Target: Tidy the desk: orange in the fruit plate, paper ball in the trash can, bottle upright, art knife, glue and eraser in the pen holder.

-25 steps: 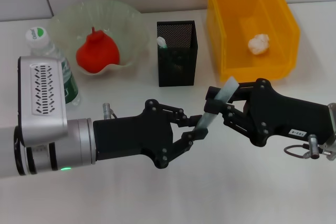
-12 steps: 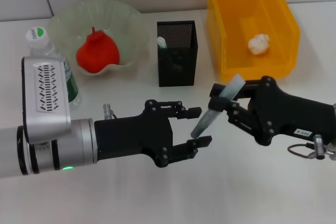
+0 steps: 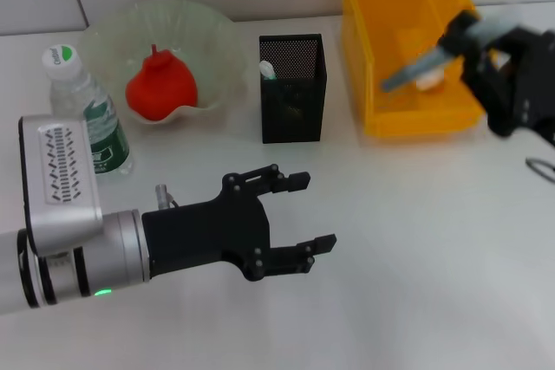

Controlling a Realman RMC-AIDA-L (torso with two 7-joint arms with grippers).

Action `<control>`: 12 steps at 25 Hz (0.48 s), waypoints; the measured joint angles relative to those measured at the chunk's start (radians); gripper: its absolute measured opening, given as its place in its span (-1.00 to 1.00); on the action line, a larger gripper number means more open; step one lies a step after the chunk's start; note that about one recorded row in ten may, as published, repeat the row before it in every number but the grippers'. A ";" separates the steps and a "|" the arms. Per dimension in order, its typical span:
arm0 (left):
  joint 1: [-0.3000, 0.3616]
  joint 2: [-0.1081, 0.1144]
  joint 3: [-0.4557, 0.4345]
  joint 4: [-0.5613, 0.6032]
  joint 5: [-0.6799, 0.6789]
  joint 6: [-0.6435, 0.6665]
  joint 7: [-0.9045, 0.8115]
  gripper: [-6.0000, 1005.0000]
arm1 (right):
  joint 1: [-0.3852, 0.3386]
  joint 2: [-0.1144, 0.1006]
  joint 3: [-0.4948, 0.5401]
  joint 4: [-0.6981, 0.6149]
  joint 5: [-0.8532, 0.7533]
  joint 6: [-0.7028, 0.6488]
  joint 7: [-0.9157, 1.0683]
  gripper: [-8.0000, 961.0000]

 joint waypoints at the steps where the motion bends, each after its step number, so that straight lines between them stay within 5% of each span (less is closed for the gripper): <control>1: 0.004 0.000 0.002 -0.007 -0.004 0.001 0.008 0.59 | 0.000 0.000 0.000 0.000 0.000 0.000 0.000 -0.69; 12: 0.017 -0.003 0.003 -0.012 -0.006 0.014 0.009 0.58 | 0.271 0.006 -0.018 0.219 0.086 0.388 -0.150 -0.69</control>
